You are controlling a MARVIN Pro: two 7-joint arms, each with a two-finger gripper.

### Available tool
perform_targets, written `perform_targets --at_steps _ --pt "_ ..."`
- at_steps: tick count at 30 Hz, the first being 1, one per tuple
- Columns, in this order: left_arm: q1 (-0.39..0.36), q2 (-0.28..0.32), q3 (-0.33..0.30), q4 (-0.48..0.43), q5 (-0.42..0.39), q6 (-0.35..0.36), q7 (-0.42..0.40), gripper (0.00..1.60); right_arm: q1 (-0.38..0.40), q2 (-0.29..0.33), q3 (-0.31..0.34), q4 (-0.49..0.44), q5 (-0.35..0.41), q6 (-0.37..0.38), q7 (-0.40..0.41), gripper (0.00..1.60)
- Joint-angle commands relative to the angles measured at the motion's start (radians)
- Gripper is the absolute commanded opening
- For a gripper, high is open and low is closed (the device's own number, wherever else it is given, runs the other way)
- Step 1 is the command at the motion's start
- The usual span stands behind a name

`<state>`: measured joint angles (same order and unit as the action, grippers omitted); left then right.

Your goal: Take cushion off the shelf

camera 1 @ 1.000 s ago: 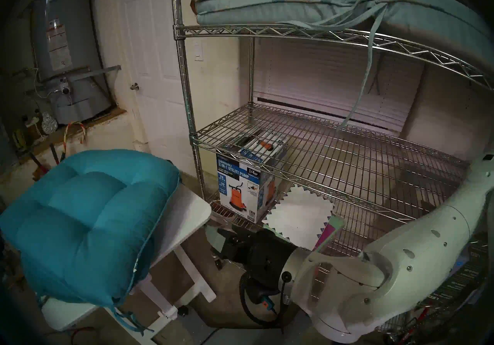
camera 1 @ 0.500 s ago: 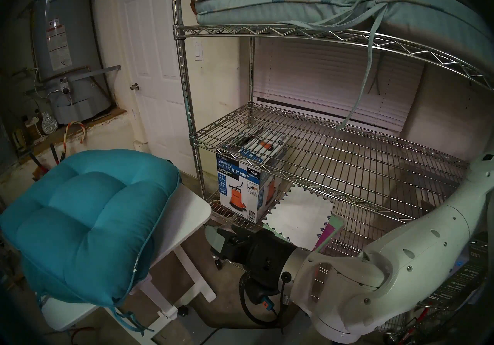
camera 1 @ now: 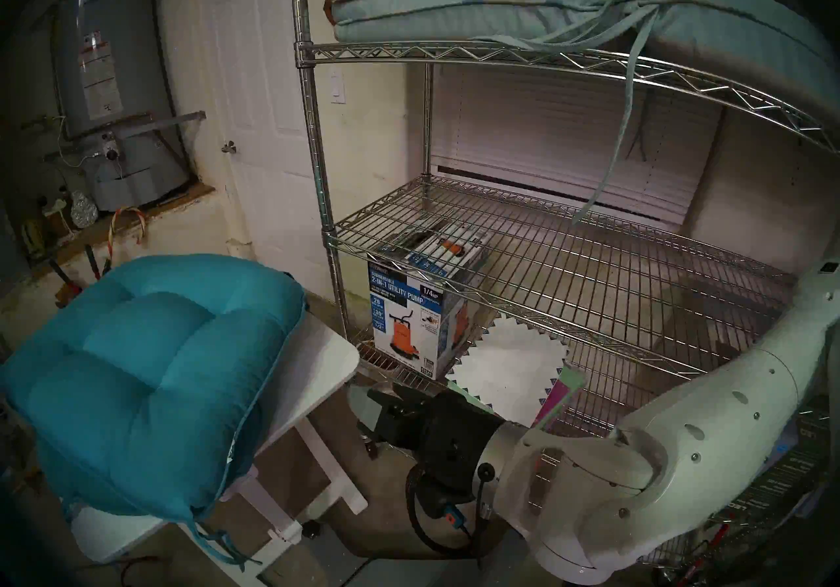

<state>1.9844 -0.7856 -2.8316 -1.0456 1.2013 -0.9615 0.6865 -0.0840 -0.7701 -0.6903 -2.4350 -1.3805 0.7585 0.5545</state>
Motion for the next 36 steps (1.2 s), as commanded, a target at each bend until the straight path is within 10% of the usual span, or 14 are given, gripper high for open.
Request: perform_targets --at_steps 1,36 --pt "-0.031 0.06 0.038 -0.095 -0.059 0.002 -0.036 1.6 0.004 -0.002 0.008 -0.008 -0.002 0.004 -0.003 1.6" --pt "-0.191 0.097 0.399 -0.446 -0.424 0.1 -0.325 1.6 0.006 -0.001 0.008 -0.008 -0.002 0.004 -0.003 1.6"
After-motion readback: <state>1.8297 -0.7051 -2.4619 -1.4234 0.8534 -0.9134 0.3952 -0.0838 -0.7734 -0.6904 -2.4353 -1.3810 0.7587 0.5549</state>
